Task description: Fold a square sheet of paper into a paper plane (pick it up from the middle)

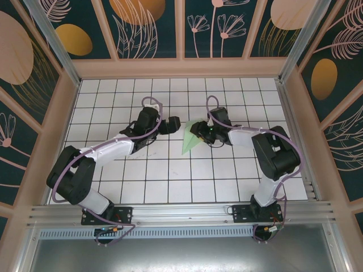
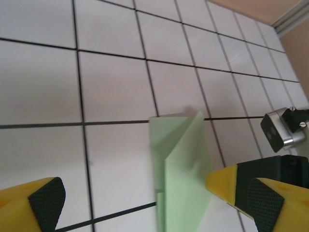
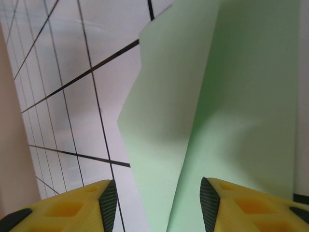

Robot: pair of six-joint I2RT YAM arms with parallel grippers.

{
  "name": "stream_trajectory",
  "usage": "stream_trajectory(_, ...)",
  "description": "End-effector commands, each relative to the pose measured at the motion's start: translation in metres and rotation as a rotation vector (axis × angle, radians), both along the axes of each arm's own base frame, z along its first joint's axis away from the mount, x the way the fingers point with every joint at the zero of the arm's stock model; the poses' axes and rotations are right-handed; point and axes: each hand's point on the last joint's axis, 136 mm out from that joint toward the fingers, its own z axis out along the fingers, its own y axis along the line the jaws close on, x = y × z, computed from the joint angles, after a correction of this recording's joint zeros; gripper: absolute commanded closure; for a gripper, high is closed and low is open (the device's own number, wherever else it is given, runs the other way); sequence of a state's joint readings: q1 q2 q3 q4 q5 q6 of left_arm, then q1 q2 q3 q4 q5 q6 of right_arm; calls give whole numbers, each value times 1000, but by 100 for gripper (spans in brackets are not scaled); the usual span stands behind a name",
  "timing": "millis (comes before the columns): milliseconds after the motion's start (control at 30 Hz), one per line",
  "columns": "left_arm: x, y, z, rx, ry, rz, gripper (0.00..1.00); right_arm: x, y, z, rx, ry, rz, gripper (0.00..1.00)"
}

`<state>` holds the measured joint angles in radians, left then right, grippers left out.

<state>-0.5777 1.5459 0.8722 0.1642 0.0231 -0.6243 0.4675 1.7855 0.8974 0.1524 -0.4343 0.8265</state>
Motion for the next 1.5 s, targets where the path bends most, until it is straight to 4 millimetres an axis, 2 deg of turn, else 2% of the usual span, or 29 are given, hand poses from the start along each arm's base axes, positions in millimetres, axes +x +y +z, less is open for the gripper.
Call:
stream_trajectory(0, -2, 15, -5, 29, 4, 16, 2, 15, 13, 3, 15, -16, -21, 51)
stream_trajectory(133, -2, 25, -14, 22, 44, 40, 1, 17, 21, -4, 18, -4, 1, 55)
stream_trajectory(333, -2, 35, -21, -29, 98, 59, 2, 15, 36, -1, 62, -27, 65, 67)
stream_trajectory(533, -7, 32, -22, -127, 152, 14, 1, 12, 41, -2, 101, -43, 82, 74)
stream_trajectory(633, -13, 26, -20, -199, 188, -36, 1, 12, 42, 3, 113, -69, 91, 84)
stream_trajectory(733, -21, 17, -14, -264, 224, -93, 1, 14, 44, 26, 153, -136, 103, 93)
stream_trajectory(767, -25, 12, -9, -285, 227, -119, 2, 15, 44, 39, 180, -170, 109, 94)
stream_trajectory(900, -34, 3, 17, -370, 210, -180, 2, 12, 46, 99, 324, -309, 149, 94)
stream_trajectory(1000, -41, -4, 35, -449, 194, -227, 2, 7, 47, 132, 430, -354, 179, 94)
stream_trajectory(1167, -50, -17, 64, -595, 163, -319, 2, -2, 53, 160, 546, -358, 218, 94)
stream_trajectory(1300, -51, -21, 68, -641, 177, -331, 1, -7, 55, 174, 619, -364, 232, 94)
stream_trajectory(1467, -55, -24, 71, -684, 180, -359, 3, -11, 63, 181, 649, -359, 261, 93)
